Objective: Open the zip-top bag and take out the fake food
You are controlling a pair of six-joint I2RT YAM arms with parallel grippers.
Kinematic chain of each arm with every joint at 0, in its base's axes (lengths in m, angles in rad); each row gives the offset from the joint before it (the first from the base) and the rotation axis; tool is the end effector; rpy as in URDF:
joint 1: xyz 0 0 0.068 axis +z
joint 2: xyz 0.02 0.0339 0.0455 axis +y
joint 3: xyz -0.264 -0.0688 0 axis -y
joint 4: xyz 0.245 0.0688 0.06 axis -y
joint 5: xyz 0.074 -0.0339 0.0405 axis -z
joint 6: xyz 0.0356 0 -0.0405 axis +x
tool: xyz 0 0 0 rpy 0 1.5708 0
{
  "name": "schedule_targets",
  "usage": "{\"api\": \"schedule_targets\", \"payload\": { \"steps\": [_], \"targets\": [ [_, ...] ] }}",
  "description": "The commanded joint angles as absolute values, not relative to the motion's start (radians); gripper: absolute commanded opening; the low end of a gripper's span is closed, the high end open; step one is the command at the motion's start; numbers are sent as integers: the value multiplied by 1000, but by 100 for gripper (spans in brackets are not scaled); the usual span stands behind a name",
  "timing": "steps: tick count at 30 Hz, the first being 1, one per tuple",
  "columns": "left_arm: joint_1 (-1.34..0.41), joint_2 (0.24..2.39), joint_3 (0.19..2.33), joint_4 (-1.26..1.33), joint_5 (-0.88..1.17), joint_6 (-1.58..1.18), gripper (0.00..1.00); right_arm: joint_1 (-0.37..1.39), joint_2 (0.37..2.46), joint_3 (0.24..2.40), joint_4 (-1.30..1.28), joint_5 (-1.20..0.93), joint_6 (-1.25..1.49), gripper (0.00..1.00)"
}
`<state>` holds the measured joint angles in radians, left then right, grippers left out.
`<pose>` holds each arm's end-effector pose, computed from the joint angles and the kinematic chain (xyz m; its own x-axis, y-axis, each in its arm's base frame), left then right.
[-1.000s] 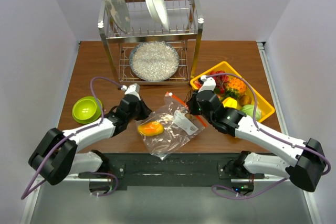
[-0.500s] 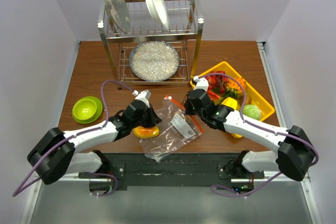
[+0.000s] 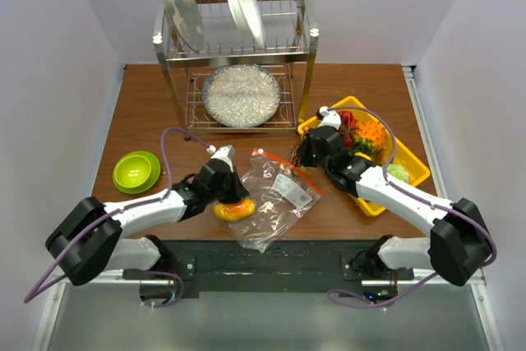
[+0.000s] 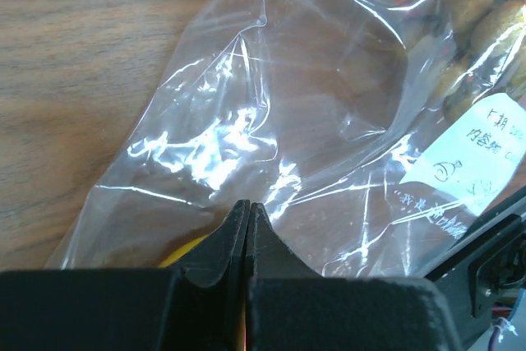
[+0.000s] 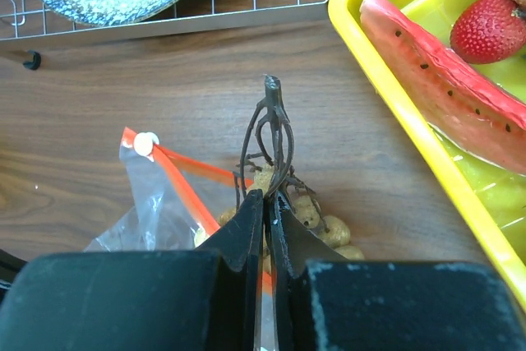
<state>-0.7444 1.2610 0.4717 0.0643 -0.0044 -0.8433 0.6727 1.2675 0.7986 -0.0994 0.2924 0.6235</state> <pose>0.1742 -0.1603 0.1606 -0.8285 -0.2522 -0.4999 0.0847 0.8261 -0.5571 0.2238 0.1651 0.2501 -0.5792 0.2534 -0.7748 -0.0843 0.9267 0.3662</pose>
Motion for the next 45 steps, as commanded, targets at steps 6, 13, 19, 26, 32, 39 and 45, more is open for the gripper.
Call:
{"api": "schedule_targets", "payload": {
  "steps": [6,13,19,26,32,39,45],
  "targets": [
    [-746,1261,445,22,-23,-770,0,660,1246,871,-96,311,586,0],
    [-746,1244,425,18,-14,-755,0,650,1229,926,-137,336,572,0],
    [-746,1221,426,3,-12,-749,0,617,1197,979,-190,376,549,0],
    [-747,1187,436,-34,-21,-733,0,480,1143,1097,-337,373,512,0],
    [-746,1158,439,-34,-6,-724,0,394,1077,1212,-596,512,488,0],
    [-747,1115,439,-18,54,-687,0,365,1015,1305,-886,734,500,0],
    [-746,1131,433,26,107,-667,0,339,1064,1332,-1024,815,509,0]
  ]
}}
